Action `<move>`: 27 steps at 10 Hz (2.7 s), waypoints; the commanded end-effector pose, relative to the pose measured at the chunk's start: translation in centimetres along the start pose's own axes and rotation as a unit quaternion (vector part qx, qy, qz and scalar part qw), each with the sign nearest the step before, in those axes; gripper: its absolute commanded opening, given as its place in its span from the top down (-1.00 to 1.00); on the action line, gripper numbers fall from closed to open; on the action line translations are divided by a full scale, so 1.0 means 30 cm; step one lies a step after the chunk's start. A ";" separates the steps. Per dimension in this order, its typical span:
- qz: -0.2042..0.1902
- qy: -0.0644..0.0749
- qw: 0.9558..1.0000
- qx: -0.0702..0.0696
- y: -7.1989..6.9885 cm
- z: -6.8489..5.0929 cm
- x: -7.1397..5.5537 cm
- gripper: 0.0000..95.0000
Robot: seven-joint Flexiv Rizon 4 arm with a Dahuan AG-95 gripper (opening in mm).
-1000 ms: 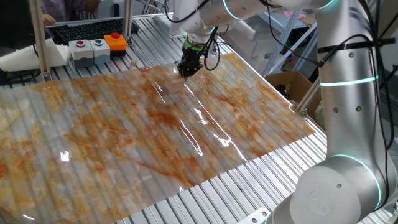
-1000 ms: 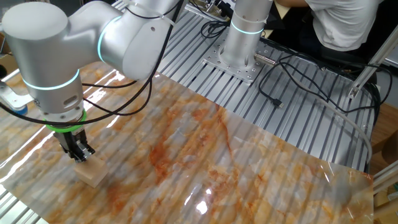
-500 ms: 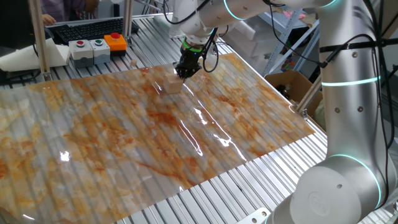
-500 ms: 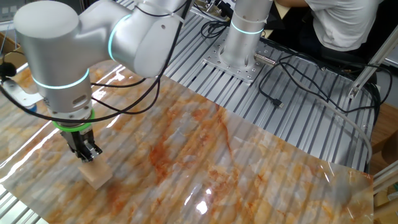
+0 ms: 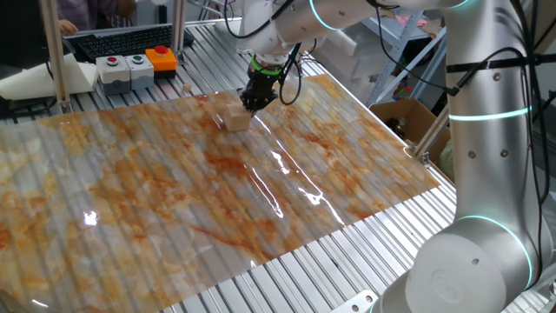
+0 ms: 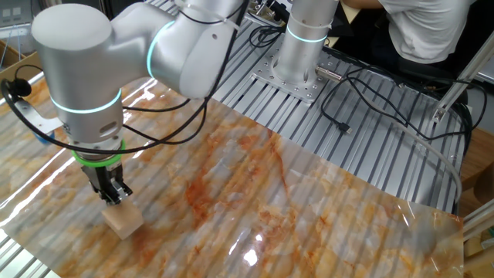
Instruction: Use the gripper to push the small block from left to right
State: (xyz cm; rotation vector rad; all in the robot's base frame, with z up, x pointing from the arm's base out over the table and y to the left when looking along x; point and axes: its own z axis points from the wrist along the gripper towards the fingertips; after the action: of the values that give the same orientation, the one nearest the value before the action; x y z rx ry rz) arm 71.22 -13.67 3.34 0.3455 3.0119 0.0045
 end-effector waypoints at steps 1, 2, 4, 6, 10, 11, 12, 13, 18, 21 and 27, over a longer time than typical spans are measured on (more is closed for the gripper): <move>0.007 0.000 1.000 0.000 0.028 -0.007 -0.003 1.00; 0.011 0.000 1.000 0.001 0.046 -0.011 -0.003 1.00; 0.012 -0.002 1.000 0.002 0.085 -0.017 0.002 1.00; 0.020 -0.007 1.000 0.003 0.114 -0.005 0.028 1.00; 0.050 -0.013 0.999 0.004 0.187 0.006 0.075 1.00; 0.050 -0.011 0.999 0.006 0.200 -0.004 0.070 1.00; 0.051 -0.010 0.999 0.006 0.207 -0.008 0.065 1.00; 0.054 -0.009 0.998 0.006 0.216 -0.012 0.056 1.00; 0.029 -0.018 0.999 0.023 0.202 0.010 0.038 1.00; 0.023 -0.023 0.999 0.027 0.192 0.023 0.028 1.00; 0.024 -0.019 0.999 0.023 0.191 0.017 -0.003 1.00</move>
State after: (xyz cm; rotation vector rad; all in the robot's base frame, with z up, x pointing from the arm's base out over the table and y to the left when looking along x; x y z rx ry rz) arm 72.61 -8.11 3.15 0.4143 2.9713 -0.0663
